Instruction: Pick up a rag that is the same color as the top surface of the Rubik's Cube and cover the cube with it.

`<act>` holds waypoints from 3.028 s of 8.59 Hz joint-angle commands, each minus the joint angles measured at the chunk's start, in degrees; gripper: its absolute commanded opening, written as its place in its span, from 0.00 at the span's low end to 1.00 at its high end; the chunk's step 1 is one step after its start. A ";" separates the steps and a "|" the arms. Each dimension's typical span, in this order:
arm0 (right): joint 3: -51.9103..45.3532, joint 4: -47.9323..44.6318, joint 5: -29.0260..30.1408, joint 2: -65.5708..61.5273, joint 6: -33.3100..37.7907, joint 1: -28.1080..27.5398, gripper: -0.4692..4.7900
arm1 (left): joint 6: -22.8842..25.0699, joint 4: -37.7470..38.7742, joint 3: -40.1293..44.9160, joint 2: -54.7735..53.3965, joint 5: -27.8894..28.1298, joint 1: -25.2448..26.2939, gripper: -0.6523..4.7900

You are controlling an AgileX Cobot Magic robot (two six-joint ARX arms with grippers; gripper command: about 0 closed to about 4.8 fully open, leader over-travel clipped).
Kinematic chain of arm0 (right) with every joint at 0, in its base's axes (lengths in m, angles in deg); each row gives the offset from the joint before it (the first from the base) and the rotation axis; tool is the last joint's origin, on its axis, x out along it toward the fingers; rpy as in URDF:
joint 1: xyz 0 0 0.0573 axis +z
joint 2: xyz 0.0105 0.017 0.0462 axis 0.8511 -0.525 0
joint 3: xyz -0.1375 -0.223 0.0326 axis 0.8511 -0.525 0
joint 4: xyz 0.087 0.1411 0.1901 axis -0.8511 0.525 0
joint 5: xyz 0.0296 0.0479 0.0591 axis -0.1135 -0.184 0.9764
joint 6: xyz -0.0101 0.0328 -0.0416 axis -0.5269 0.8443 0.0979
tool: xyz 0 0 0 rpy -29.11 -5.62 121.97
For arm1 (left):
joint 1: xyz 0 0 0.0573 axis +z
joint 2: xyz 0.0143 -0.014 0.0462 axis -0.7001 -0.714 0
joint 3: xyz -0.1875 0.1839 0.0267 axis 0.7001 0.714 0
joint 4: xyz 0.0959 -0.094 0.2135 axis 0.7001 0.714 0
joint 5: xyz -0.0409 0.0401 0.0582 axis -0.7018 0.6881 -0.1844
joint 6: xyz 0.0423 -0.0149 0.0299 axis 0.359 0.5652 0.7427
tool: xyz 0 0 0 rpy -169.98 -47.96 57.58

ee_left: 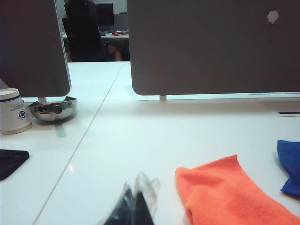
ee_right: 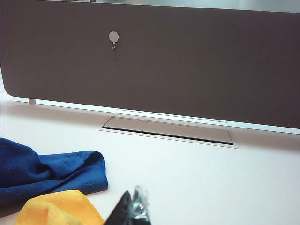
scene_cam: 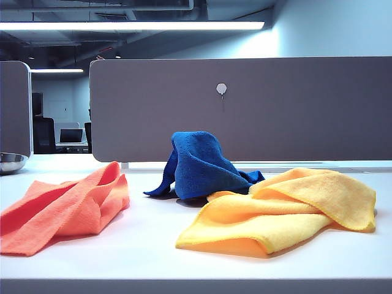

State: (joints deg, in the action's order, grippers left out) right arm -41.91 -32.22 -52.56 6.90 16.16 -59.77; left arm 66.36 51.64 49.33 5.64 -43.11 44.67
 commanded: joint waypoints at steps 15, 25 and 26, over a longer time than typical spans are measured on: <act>-0.07 -0.96 -14.27 0.07 -1.20 -0.04 0.09 | -1.31 -0.31 -0.07 -0.04 1.09 -0.07 0.11; -0.07 0.52 -11.87 0.07 -1.22 -0.02 0.09 | -1.31 0.13 -0.07 -0.04 0.92 -0.07 0.11; -0.07 0.52 -11.87 0.07 -1.22 -0.02 0.09 | -1.31 0.13 -0.07 -0.04 0.92 -0.07 0.11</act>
State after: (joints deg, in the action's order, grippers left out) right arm -41.91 -30.86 -64.41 6.90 14.85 -59.79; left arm 65.25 52.27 49.33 5.64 -42.19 44.67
